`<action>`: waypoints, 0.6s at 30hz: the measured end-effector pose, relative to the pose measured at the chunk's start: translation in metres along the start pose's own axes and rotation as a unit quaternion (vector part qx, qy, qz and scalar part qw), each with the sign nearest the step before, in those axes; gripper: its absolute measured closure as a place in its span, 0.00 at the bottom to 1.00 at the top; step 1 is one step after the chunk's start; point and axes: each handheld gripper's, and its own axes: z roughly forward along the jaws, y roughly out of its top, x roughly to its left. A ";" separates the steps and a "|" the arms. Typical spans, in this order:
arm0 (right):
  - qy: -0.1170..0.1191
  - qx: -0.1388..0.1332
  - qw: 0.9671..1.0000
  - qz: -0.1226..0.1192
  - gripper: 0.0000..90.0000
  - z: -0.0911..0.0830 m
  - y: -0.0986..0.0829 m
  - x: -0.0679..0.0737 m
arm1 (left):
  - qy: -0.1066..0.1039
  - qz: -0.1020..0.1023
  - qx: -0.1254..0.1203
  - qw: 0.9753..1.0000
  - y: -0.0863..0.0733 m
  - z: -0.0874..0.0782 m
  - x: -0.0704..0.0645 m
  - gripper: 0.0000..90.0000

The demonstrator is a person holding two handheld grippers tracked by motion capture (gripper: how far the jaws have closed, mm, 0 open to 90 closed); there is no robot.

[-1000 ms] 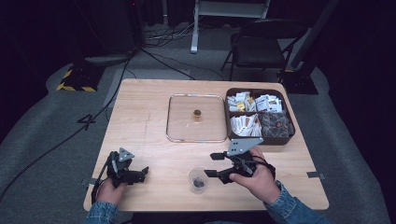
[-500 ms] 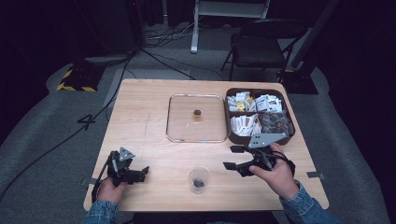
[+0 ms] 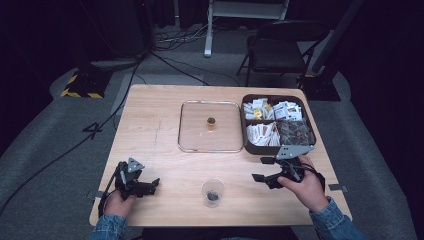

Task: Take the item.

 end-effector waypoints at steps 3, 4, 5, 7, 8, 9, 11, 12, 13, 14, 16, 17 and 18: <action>-0.006 0.008 1.000 0.007 0.28 0.005 -0.010 -0.007 | 0.000 0.000 0.000 1.000 0.000 0.000 0.000 0.00; -0.008 0.010 1.000 0.009 0.27 0.007 -0.014 -0.009 | 0.000 0.000 0.000 1.000 0.000 0.000 0.000 0.00; -0.009 0.013 1.000 0.011 0.27 0.010 -0.019 -0.012 | 0.000 0.000 0.000 1.000 0.000 0.000 0.000 0.00; -0.011 0.022 1.000 0.010 0.27 0.016 -0.027 -0.016 | 0.000 0.000 0.000 1.000 0.000 0.000 0.000 0.00; -0.013 0.025 1.000 0.009 0.27 0.018 -0.030 -0.017 | 0.000 0.000 0.000 1.000 0.000 0.000 0.000 0.00; -0.016 0.028 0.999 0.006 0.26 0.021 -0.034 -0.018 | 0.000 0.000 0.000 1.000 0.000 0.000 0.000 0.00; -0.018 0.034 0.999 0.002 0.26 0.025 -0.040 -0.020 | 0.000 0.000 0.000 1.000 0.000 0.000 0.000 0.00; -0.019 0.036 0.999 0.000 0.26 0.028 -0.043 -0.022 | 0.000 0.000 0.000 1.000 0.000 0.000 0.000 0.00; -0.019 0.037 0.999 -0.001 0.26 0.030 -0.046 -0.023 | 0.000 0.000 0.001 1.000 0.000 0.000 0.000 0.00; -0.020 0.039 0.999 -0.002 0.26 0.032 -0.049 -0.023 | 0.000 0.000 0.000 1.000 0.000 0.000 0.000 0.00; -0.025 0.039 0.999 0.000 0.26 0.034 -0.054 -0.025 | 0.000 0.000 0.000 1.000 0.000 0.000 0.000 0.00; -0.028 0.039 0.999 0.002 0.25 0.035 -0.057 -0.025 | 0.000 0.000 0.000 1.000 0.000 0.000 0.000 0.00; -0.031 0.038 0.999 0.004 0.25 0.037 -0.059 -0.025 | 0.000 0.000 0.000 1.000 0.000 0.000 0.000 0.00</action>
